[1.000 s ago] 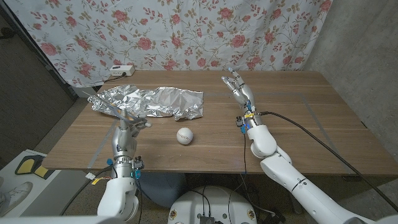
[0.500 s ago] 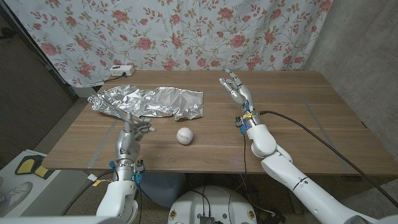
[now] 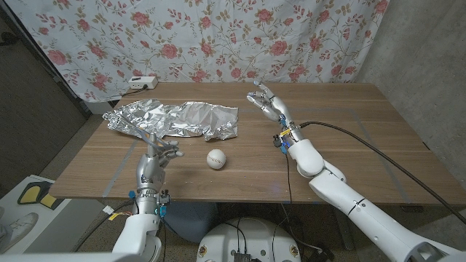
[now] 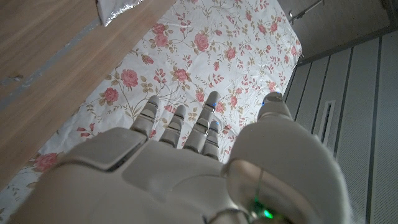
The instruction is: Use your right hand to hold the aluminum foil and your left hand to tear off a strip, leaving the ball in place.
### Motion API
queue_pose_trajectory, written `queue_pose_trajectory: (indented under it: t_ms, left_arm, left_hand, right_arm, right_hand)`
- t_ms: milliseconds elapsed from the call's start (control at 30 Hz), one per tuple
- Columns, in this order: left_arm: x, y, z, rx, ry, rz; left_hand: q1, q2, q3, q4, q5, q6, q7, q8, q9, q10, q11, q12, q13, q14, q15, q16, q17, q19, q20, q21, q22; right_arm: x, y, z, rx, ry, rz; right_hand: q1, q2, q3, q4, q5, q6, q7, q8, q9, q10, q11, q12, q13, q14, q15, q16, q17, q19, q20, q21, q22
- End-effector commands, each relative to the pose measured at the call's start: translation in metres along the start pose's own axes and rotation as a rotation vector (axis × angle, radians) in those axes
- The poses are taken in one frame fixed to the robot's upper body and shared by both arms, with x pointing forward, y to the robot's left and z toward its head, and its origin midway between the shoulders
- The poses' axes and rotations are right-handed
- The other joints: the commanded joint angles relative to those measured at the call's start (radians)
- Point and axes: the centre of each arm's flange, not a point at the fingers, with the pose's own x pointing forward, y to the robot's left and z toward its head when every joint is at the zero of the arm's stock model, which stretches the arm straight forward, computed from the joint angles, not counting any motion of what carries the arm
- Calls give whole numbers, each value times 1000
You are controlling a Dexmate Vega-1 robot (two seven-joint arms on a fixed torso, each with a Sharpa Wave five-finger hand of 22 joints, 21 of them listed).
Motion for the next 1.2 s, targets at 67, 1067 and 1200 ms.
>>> queue_pose_trajectory:
  t_ms: [67, 1067, 1200]
  left_arm:
    - [-3, 0, -2, -5, 12, -1]
    - [9, -4, -4, -12, 32, -19]
    - [11, -7, -4, -18, 30, -21]
  left_hand:
    - [3, 13, -3, 6, 3, -12, 23, -3, 5, 70, -69, 110, 2, 2, -1, 9, 0, 0, 4, 7, 3]
    - [16, 28, -7, 18, -7, -11, 25, -31, 15, 73, -70, 100, -17, -4, -1, 8, -21, 4, 1, 11, -17]
    - [17, 29, -7, 19, -8, -9, 24, -33, 16, 73, -70, 101, -15, -4, -3, 8, -23, 3, 1, 12, -17]
  right_arm:
    - [19, 22, 15, -259, -28, 186]
    - [47, 47, 11, -575, -57, 302]
    - [51, 48, 10, -606, -61, 309]
  right_hand:
    - [20, 2, 4, -15, 7, -25, 2, -3, 2, -13, -5, -9, 3, -16, -66, -6, -4, -12, 2, -2, 3]
    - [39, 8, 17, -42, 14, -117, 9, -9, 1, -108, 23, -73, 11, -81, -41, -25, -29, -16, -1, 5, 3]
    - [40, 9, 18, -44, 14, -120, 11, -8, 1, -110, 22, -75, 11, -83, -41, -25, -30, -12, -3, 6, 3]
